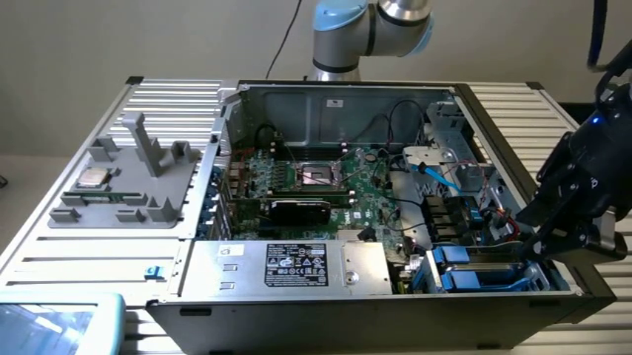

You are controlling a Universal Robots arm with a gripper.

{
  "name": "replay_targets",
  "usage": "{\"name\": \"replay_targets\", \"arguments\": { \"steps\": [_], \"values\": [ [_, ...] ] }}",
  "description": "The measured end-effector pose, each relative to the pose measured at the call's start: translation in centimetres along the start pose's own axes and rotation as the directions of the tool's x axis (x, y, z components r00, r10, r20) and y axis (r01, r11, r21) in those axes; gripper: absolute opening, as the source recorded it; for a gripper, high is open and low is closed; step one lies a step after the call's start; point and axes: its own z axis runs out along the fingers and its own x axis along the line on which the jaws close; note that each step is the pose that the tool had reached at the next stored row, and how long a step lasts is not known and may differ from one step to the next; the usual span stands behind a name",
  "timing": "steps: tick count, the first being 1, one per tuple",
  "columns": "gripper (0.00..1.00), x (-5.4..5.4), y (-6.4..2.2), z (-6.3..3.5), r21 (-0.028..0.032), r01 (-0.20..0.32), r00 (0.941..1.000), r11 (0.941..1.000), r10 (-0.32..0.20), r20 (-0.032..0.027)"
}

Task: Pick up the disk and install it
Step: 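Insert the disk into the insertion slot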

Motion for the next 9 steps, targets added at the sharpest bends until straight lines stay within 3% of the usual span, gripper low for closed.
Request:
{"name": "replay_targets", "arguments": {
  "steps": [4, 9],
  "values": [
    [0.52, 0.06, 0.02, 0.36, -0.0009, -0.024, 0.9997, 0.9997, 0.024, -0.0024],
    [0.52, 0.15, -0.01, 0.49, 0.0020, -0.040, 0.9991, 0.9992, 0.040, -0.0115]
  ]
}}
